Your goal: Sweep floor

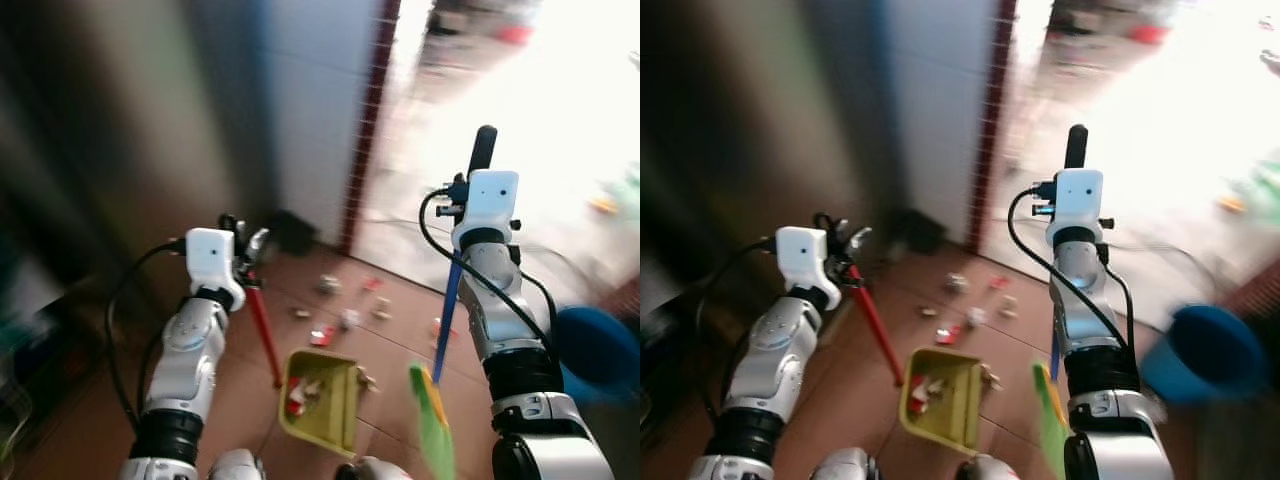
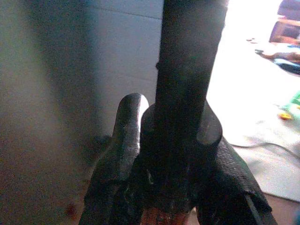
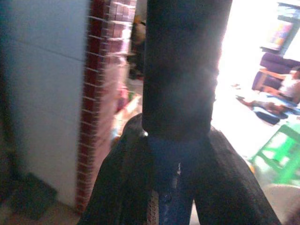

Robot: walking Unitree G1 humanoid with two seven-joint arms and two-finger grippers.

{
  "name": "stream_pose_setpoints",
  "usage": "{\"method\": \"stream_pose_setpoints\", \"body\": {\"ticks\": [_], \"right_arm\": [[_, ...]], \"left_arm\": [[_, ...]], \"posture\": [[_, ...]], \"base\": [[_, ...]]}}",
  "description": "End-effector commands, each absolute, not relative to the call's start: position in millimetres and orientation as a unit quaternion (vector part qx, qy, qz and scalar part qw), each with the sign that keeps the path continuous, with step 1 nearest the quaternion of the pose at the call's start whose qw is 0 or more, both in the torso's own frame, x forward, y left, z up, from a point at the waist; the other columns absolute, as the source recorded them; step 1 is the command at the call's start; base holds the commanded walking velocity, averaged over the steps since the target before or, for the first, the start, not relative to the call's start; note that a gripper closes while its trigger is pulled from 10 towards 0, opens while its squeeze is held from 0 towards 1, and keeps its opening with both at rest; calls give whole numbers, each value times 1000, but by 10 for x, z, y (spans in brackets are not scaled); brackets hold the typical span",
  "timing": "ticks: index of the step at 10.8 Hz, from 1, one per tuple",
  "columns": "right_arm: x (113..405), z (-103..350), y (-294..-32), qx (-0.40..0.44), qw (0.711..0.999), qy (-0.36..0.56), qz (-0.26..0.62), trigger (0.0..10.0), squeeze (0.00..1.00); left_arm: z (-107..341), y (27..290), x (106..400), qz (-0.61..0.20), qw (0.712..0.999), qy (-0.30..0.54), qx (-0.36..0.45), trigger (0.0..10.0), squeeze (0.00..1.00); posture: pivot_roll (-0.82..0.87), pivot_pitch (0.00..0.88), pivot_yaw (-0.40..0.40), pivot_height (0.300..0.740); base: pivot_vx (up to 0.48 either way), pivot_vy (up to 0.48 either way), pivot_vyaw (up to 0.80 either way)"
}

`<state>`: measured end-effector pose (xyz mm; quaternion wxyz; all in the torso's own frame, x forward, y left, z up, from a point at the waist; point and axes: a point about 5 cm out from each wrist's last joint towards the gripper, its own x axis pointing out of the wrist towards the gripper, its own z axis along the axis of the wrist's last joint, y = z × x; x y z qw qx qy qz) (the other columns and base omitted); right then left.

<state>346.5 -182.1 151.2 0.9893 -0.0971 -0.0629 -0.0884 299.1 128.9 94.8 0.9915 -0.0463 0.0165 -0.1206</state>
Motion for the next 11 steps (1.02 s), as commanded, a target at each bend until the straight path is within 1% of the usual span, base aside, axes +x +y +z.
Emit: {"method": "stream_pose_setpoints", "body": {"ticks": [1, 3, 10, 11], "right_arm": [[3462, 1575, -1832, -111, 986, -83, -92, 10000, 0], [3476, 1546, -1837, -119, 985, -79, -101, 10000, 0], [3496, 1467, -1919, -122, 983, -44, -129, 10000, 0], [3497, 1455, -1915, -121, 983, -41, -129, 10000, 0]], "left_arm": [[1042, 1241, 2990, -136, 989, 0, -61, 10000, 0], [1107, 1190, 2941, -160, 984, 4, -78, 10000, 0], [1159, 1150, 2962, -168, 983, 11, -74, 10000, 0], [1158, 1148, 2961, -169, 983, 12, -73, 10000, 0]], "posture": [[24, 0, -29, 740], [20, 0, -30, 740], [10, 0, -33, 740], [10, 0, -31, 740]], "base": [[0, 0, -800], [0, 0, -800], [0, -242, -800], [0, 0, -800]]}}
